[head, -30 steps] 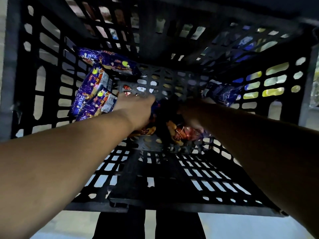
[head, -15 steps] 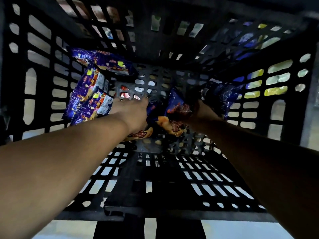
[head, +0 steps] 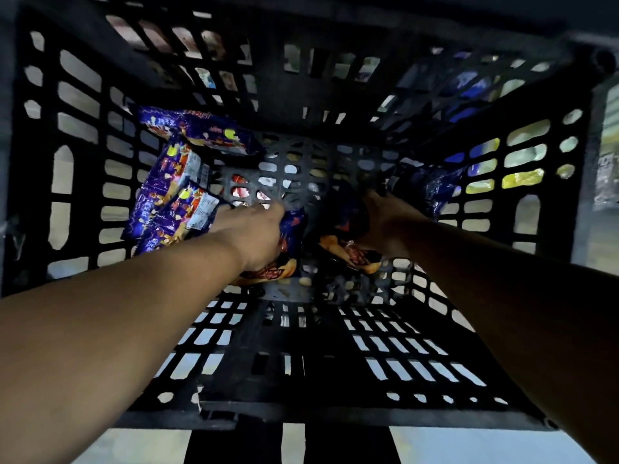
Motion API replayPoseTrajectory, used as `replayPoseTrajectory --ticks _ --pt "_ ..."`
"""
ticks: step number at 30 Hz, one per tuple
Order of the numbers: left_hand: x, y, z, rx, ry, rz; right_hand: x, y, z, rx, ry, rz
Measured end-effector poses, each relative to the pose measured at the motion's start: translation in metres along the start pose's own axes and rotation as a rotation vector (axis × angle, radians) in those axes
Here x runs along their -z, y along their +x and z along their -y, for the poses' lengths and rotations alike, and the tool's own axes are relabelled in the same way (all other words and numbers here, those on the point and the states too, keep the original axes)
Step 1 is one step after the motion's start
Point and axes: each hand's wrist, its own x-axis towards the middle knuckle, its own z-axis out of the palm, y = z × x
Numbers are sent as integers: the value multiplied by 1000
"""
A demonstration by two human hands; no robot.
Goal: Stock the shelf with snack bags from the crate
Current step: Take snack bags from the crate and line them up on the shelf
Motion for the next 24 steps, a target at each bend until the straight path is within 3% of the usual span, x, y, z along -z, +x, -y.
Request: replayPoseTrajectory --ticks 5,14,24 --pt "14 -13 -12 -17 -22 -35 5 -17 5 59 11 14" --pt "81 -66 -29 18 -11 -99 54 -87 18 142 -233 -165" --pt "170 -163 -51 77 -5 -365 133 -206 34 205 -297 -423"
